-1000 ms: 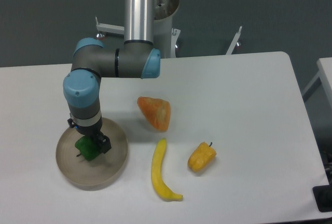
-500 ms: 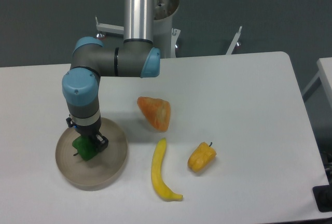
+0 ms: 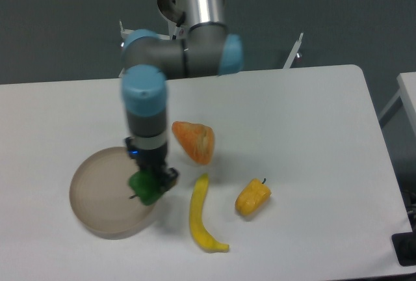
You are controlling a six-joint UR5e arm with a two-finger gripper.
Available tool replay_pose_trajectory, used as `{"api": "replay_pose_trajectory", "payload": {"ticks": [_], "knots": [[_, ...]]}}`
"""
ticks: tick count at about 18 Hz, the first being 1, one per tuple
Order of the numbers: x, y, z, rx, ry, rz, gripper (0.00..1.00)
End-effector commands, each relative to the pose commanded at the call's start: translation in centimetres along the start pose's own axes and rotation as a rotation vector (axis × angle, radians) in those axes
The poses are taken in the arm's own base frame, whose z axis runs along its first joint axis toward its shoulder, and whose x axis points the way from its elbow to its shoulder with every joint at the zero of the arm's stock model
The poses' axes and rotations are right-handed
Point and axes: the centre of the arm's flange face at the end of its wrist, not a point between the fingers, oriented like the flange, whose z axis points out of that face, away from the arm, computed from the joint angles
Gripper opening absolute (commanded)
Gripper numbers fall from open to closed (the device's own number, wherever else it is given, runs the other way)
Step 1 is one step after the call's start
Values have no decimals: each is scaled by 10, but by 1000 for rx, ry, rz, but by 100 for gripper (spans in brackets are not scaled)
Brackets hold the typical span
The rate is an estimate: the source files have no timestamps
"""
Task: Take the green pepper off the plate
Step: 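Lift the grasped green pepper up off the plate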
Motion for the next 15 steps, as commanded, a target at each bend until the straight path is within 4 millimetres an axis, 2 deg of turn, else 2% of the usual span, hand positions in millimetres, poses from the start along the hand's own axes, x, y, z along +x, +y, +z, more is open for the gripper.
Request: {"api": "replay_pose_trajectory", "payload": {"ticks": [3, 4, 9, 15], "knots": [[-36, 45, -9, -9, -7, 24, 51], [-40, 51, -10, -10, -10, 20, 51], [-61, 61, -8, -9, -23, -2, 51], [-71, 78, -11, -12, -30, -23, 51]]}}
